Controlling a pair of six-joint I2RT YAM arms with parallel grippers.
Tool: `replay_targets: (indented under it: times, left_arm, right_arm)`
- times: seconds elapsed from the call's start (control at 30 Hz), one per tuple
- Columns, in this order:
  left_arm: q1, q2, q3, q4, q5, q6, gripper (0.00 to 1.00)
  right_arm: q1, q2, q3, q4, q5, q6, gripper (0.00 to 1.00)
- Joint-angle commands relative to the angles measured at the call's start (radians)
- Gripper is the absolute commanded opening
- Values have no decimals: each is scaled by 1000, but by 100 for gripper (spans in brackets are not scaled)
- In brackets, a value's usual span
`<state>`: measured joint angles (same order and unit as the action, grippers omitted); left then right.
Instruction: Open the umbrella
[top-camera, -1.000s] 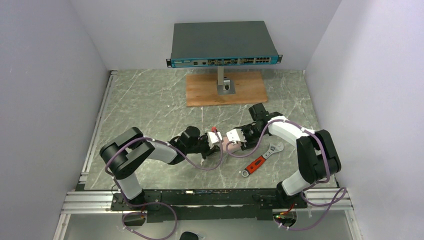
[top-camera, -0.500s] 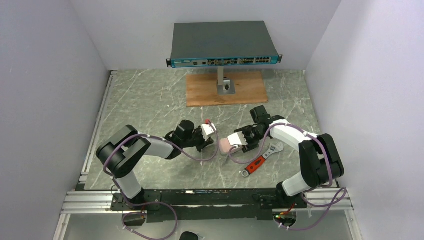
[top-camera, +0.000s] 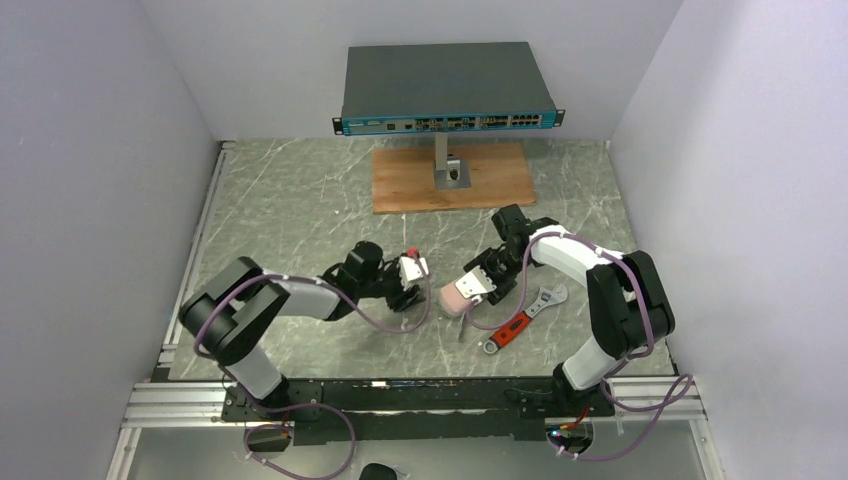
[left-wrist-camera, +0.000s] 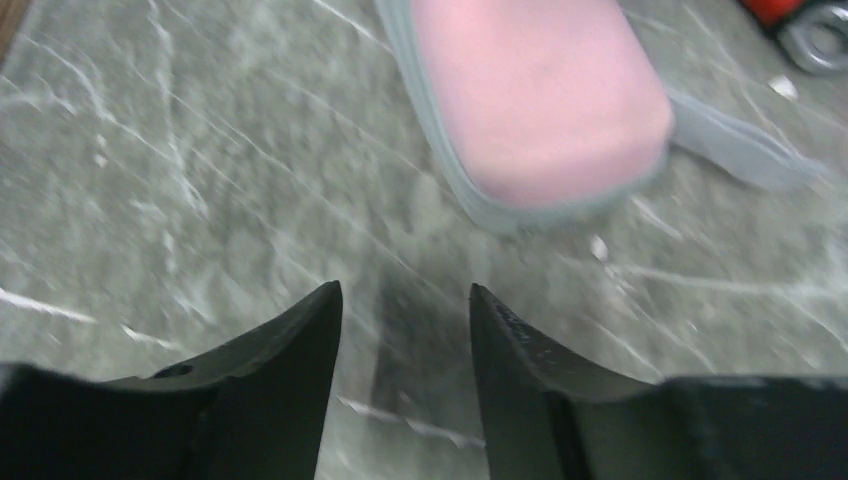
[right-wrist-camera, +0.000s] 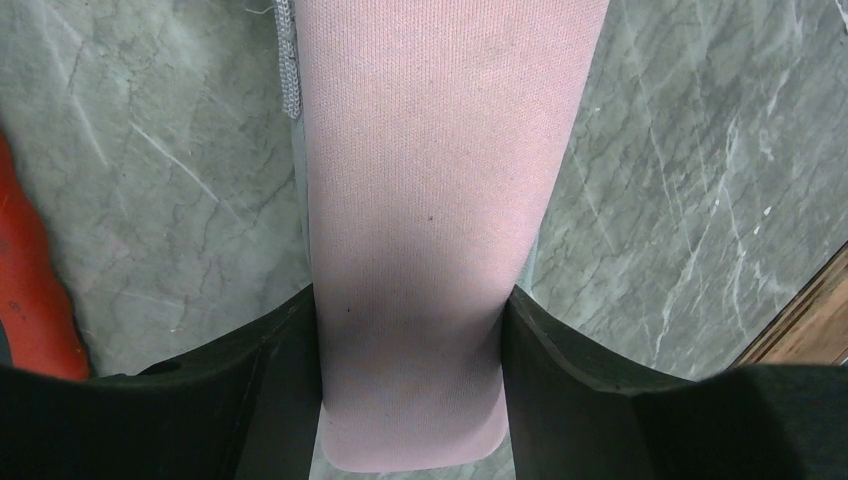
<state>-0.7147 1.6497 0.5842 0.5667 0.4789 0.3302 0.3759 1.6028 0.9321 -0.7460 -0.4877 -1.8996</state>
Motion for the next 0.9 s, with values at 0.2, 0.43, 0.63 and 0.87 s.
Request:
replay_targets:
  times: [0.2,0.43,0.63,0.87]
  left_arm:
    - [-62,-44,-57,26,39,-27,58]
    - [-107,51,10,72,22,-82,44]
    - [-117,100,64,74,0,-129,40]
    - [-126,86,65,76,-4,-149,8]
  right_arm:
    - [12,78,-2,-23,42,-36,0]
    - [13,64,-10,-43,43,-4,0]
    - [11,64,-15,-42,40,8,0]
    - [12,75,-7,-42,36,9,0]
